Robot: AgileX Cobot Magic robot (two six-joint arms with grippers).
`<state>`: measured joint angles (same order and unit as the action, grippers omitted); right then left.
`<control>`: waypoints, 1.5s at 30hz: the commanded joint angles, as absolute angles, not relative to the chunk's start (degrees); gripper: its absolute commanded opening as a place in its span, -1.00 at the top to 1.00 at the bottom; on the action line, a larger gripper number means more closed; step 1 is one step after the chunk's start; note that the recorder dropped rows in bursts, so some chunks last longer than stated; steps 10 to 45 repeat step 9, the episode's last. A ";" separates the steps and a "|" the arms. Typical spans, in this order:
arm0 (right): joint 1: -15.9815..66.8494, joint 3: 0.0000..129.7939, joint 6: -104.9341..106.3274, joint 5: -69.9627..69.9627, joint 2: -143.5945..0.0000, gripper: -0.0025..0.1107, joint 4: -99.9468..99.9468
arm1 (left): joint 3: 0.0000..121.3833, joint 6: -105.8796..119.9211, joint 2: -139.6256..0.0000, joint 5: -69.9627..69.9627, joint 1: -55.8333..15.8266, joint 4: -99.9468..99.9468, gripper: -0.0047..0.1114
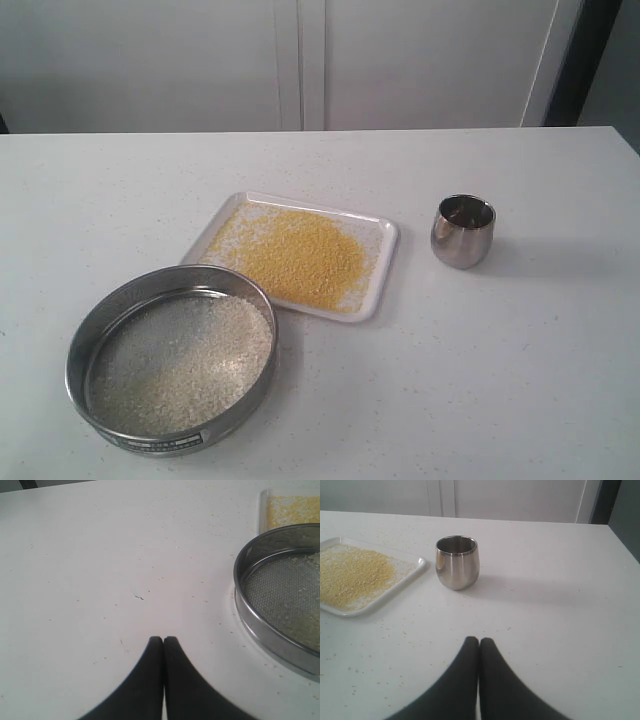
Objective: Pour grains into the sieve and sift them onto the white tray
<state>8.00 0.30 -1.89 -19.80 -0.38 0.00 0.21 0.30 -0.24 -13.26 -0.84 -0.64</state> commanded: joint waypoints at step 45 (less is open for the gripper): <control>8.00 0.00 -2.38 -19.20 0.00 0.96 0.00 | 0.00 0.46 0.00 -13.34 -0.68 -1.39 0.92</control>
